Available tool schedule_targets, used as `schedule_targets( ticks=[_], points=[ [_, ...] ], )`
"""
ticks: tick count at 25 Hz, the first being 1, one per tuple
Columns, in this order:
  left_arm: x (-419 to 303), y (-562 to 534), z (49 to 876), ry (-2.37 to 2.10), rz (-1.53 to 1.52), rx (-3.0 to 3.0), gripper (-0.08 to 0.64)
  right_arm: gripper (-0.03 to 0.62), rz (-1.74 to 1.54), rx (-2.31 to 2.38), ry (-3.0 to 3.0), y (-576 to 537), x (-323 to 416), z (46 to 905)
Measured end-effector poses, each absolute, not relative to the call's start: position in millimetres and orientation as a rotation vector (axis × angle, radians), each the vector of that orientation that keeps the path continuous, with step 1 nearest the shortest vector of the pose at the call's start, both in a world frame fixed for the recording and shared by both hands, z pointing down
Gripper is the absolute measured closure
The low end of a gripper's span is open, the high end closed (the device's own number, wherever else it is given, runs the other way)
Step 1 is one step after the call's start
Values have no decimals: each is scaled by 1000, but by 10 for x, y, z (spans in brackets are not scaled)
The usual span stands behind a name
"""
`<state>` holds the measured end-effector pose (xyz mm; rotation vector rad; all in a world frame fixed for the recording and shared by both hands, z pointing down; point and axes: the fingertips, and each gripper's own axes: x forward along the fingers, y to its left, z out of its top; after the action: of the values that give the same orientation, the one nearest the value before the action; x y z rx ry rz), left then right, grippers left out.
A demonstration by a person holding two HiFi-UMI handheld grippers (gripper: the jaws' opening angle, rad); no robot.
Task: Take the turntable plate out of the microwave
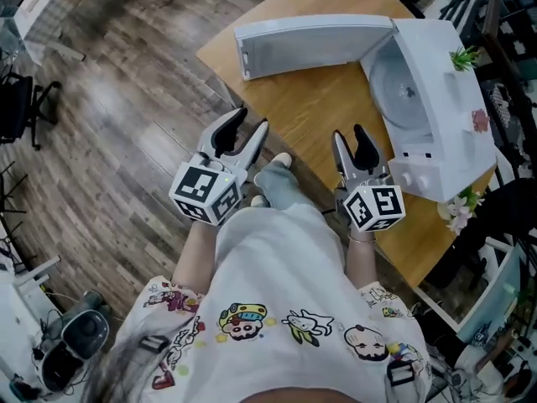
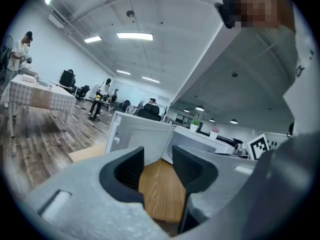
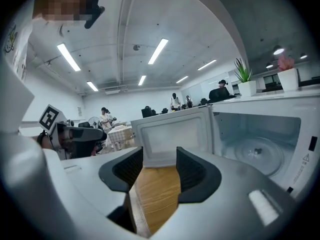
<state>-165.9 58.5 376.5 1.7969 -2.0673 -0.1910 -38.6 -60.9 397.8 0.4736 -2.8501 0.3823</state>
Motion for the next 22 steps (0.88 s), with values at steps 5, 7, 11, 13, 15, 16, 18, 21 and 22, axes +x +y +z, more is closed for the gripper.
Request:
schedule_targets(
  ticks=[5,7,11,13,15,16,18,21,22],
  points=[
    [-1711,-136,3706,-1948,-159,1902,388,382,428,597,-2834,-1106,-420,3945],
    [-1714,-384,3681,-1901,-141,1946,388,380,444,650,-2828,-1278,-405,3930],
    [-1672,-827,3633,-1825,-111,2029,388,379,472,736,-2820,-1602,-347,3923],
    [-1629,-1003,3650,-1788,-95,2062,388,377,472,776,-2817,-1733,-319,3921],
    [-1566,-1154,3670,-1738,-83,2100,388,377,468,824,-2810,-1818,-270,3918],
    [-1532,-1223,3674,-1710,-79,2121,388,377,466,850,-2805,-1852,-241,3916],
    [-1468,-1342,3674,-1660,-69,2159,388,377,463,907,-2791,-1908,-177,3910],
    [-1363,-1479,3677,-1585,-47,2210,388,377,468,1010,-2766,-1942,-32,3893],
    [-1331,-1521,3676,-1557,-41,2228,388,377,471,1051,-2754,-1944,21,3888]
  ],
)
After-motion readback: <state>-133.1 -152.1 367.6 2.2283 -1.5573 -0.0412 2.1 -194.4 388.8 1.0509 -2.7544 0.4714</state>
